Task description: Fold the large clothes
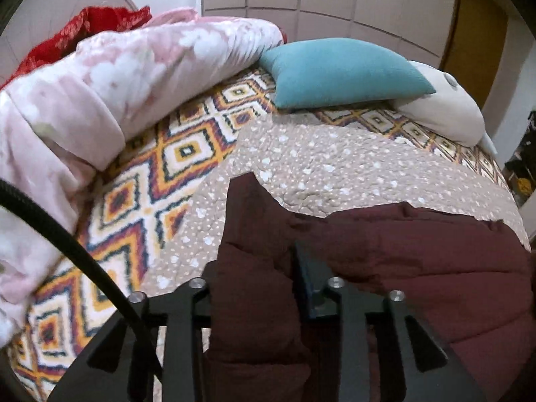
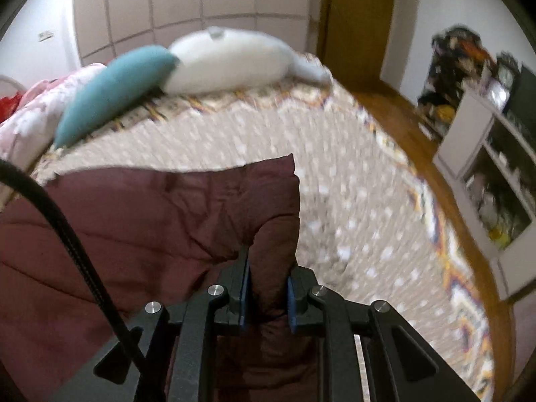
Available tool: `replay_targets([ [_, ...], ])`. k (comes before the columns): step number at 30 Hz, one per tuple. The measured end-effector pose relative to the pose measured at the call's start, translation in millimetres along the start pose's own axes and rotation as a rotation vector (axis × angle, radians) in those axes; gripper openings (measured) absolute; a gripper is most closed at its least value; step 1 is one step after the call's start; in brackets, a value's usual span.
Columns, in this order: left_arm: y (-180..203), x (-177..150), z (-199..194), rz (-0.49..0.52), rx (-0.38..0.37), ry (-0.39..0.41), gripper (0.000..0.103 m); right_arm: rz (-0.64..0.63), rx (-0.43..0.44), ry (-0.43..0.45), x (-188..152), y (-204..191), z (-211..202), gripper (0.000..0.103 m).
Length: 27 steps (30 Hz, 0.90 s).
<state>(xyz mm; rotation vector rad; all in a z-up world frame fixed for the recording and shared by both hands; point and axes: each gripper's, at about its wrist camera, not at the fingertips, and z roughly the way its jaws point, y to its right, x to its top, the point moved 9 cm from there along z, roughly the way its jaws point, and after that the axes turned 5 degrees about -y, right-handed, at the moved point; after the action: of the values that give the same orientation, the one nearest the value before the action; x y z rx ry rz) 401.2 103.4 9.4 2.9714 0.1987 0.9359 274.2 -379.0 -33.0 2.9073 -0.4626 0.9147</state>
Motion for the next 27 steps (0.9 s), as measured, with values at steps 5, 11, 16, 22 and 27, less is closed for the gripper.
replay_targets([
  [5, 4, 3, 24, 0.004, 0.035, 0.011, 0.056, 0.096, 0.057, -0.017, -9, 20, 23, 0.028],
  [11, -10, 10, 9, -0.031, 0.039, 0.012, 0.062, 0.134, 0.009, -0.019, -10, 29, 28, 0.06],
  [16, -39, 16, -47, -0.074, -0.03, 0.054, 0.063, 0.137, -0.016, 0.01, 4, 46, -7, 0.064],
  [22, -78, 7, -118, -0.205, -0.1, 0.104, 0.066, 0.167, -0.06, 0.135, 22, 77, -99, 0.068],
  [27, -71, -32, -164, -0.115, -0.065, 0.119, 0.067, 0.107, 0.006, 0.19, 13, 55, -161, 0.068],
])
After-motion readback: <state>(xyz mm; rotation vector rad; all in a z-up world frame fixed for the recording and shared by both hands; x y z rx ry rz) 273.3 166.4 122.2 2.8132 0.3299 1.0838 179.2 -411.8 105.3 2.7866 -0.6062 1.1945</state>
